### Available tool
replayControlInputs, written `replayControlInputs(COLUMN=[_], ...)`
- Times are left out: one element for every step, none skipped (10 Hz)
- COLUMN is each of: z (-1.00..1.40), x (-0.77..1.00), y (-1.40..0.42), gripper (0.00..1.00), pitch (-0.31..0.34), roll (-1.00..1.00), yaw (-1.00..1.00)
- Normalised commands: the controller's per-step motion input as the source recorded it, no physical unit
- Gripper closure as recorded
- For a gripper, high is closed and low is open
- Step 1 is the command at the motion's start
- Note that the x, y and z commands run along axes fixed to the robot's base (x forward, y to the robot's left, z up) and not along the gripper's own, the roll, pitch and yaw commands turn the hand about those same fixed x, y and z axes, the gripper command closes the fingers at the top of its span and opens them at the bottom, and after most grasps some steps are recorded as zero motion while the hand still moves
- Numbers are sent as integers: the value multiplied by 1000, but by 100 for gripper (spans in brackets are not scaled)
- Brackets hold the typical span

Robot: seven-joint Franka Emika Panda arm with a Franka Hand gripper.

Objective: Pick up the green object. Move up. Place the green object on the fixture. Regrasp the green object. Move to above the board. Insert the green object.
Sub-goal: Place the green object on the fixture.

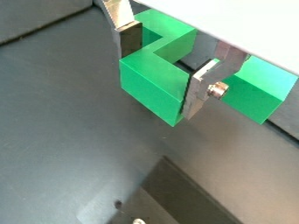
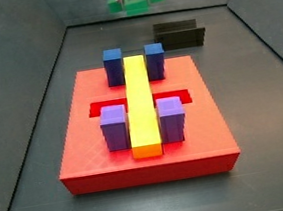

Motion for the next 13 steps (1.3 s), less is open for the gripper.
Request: replayControlInputs(z=[494,520,460,306,209,220,206,209,86,49,0,0,0], x=[771,697,651,614,551,534,514,420,417,457,514,549,583], y=[100,100,117,154,191,189,171,97,9,3,23,-6,-169], gripper=[100,100,100,100,100,100,100,100,100,100,100,100,100], pitch=[526,494,460,263,51,6,0,-106,-197,-211,-66,0,26], roll=[-471,-646,-809,-986,-1000,-1000,-1000,-1000,-1000,-923,-657,-657,-660], yaw=[0,0,0,0,0,-9,-29,-114,-166,-131,0,0,0])
